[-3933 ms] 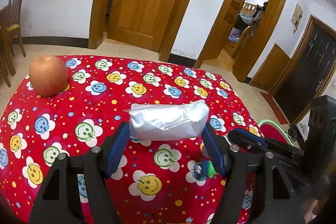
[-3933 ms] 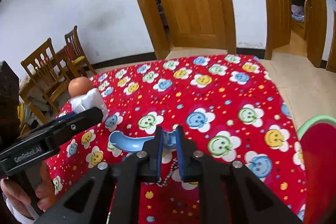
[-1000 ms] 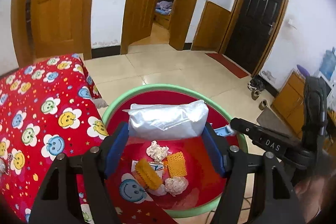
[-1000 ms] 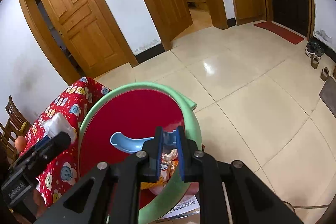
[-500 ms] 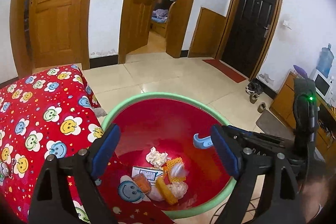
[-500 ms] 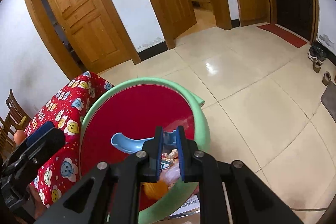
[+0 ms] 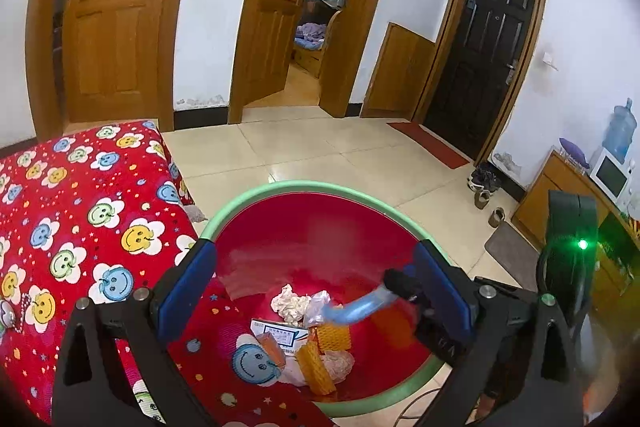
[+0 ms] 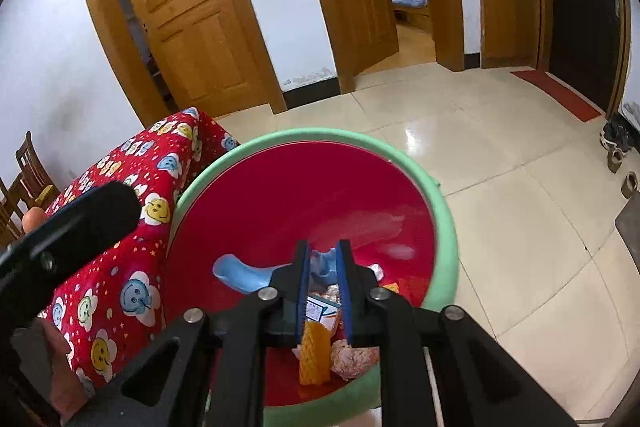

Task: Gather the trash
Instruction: 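Open both tools to drop the white packet and blue toy into the bin, then move both tools back to the bedspread and grasp the green-capped figure toy with the left tool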

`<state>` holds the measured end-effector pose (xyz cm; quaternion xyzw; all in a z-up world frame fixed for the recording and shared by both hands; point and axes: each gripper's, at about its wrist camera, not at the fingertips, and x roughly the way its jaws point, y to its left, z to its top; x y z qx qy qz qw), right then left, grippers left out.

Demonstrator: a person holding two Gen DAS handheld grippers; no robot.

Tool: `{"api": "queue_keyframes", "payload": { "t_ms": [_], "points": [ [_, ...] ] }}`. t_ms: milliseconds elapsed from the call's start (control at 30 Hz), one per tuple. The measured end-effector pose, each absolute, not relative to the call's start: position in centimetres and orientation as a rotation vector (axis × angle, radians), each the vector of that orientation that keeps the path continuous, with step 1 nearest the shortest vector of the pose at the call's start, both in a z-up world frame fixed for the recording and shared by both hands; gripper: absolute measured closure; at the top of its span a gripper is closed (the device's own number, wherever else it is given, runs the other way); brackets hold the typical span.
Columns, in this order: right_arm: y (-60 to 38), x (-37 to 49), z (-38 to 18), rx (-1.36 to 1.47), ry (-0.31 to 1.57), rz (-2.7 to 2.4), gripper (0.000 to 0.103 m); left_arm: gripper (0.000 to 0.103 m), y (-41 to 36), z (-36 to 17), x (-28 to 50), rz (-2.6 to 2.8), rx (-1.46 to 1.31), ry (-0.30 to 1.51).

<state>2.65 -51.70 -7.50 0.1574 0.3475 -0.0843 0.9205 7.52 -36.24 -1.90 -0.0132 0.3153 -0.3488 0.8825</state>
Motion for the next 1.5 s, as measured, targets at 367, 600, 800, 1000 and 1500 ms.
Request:
{"api": "queue_keyframes", "payload": {
  "t_ms": [367, 600, 800, 1000, 1500],
  "points": [
    [-51.6, 2.0, -5.5, 0.298, 0.621, -0.244, 0.007, 0.006, -36.0, -2.2, 7.9, -0.711, -0.045, 0.678],
    [-50.9, 2.6, -5.0, 0.273, 0.629, -0.224, 0.007, 0.005, -36.0, -2.1, 7.7, -0.703, -0.049, 0.67],
    [-49.7, 3.6, -4.6, 0.261, 0.644, -0.218, 0.007, 0.005, -35.0, -1.7, 7.5, -0.679, -0.083, 0.625],
    [-48.4, 3.8, -3.5, 0.245, 0.619, -0.183, 0.007, 0.005, -34.5, 0.1, 7.5, -0.69, -0.058, 0.623],
    [-45.6, 6.5, -2.2, 0.367, 0.603, -0.099, 0.0, 0.005, -29.1, 3.0, 10.0, -0.574, -0.028, 0.672]
  ]
}}
